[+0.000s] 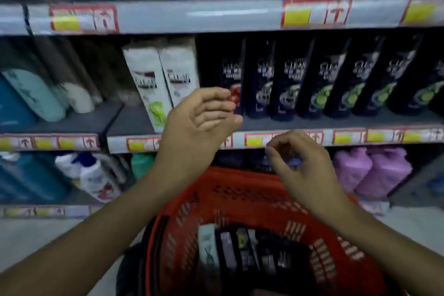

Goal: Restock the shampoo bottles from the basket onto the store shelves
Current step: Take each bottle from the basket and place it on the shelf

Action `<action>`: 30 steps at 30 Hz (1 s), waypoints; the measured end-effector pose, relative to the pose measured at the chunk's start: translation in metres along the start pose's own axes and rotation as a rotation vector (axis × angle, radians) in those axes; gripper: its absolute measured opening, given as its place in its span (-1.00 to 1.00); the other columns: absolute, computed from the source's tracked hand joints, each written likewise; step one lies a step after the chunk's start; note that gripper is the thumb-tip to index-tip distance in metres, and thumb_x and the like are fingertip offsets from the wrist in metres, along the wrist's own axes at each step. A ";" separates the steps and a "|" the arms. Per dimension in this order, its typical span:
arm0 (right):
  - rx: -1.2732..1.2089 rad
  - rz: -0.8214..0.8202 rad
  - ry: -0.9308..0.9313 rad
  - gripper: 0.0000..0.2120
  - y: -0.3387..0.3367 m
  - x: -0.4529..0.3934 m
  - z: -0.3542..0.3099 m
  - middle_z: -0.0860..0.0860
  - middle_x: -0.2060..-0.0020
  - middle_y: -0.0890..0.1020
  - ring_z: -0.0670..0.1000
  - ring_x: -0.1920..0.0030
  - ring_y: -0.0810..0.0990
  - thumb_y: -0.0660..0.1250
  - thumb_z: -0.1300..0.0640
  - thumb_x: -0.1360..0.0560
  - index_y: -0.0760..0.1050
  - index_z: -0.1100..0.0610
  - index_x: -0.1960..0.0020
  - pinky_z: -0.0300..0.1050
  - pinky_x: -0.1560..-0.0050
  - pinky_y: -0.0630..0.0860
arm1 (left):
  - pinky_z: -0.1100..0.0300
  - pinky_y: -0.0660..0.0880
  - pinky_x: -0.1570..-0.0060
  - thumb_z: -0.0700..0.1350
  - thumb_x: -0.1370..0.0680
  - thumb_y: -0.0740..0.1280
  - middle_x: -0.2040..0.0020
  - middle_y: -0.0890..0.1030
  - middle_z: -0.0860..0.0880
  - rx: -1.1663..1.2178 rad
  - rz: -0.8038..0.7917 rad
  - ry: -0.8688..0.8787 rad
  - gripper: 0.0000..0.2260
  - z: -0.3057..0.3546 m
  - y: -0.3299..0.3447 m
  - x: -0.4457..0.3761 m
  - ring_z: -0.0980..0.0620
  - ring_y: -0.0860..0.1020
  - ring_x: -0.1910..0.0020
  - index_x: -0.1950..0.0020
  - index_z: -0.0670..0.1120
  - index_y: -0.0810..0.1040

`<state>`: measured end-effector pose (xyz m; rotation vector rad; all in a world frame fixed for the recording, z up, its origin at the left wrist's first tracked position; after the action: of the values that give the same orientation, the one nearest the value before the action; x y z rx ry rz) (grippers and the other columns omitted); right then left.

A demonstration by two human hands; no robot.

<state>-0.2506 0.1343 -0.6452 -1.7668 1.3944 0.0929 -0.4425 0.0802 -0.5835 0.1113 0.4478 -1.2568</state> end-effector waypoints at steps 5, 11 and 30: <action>0.071 -0.233 0.398 -0.82 0.057 0.093 0.104 -0.09 0.25 0.66 -0.08 0.20 0.63 0.40 0.26 -0.47 0.59 -0.01 0.17 -0.11 0.08 0.55 | 0.27 0.52 0.10 -0.25 -0.48 0.50 0.25 0.61 0.04 -0.149 -0.225 -0.447 -0.78 -0.142 0.048 0.067 0.16 0.61 0.22 -0.06 -0.04 0.59; 0.204 -0.899 0.800 -0.69 0.126 0.182 0.177 0.07 0.37 0.58 0.08 0.32 0.56 0.40 0.05 -0.55 0.50 0.19 0.30 -0.10 0.29 0.46 | 0.14 0.54 -0.06 -0.11 -0.49 0.51 -0.19 0.61 -0.12 -0.592 -0.557 -0.963 -0.65 -0.269 0.061 0.143 -0.10 0.60 -0.15 -0.22 -0.20 0.58; 0.364 -0.836 0.845 -0.61 0.189 0.207 0.200 0.00 -0.11 0.68 0.08 -0.15 0.65 0.39 -0.17 -0.41 0.59 -0.03 -0.17 -0.02 -0.12 0.57 | 0.08 0.29 -0.47 -0.34 -0.46 0.30 -0.47 0.38 0.05 -0.854 -0.916 -0.384 -0.38 -0.291 0.112 0.135 -0.03 0.34 -0.47 -0.49 0.04 0.36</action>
<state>-0.2437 0.1063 -0.9888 -1.9897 0.9551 -1.3887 -0.3832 0.0895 -0.9180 -1.1548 0.6928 -1.8020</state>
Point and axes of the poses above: each hand's wrist, its own x-axis away from the middle knuckle, its own y-axis out of the palm, z = x × y, the point moved 5 cm from there along -x, towards the middle knuckle
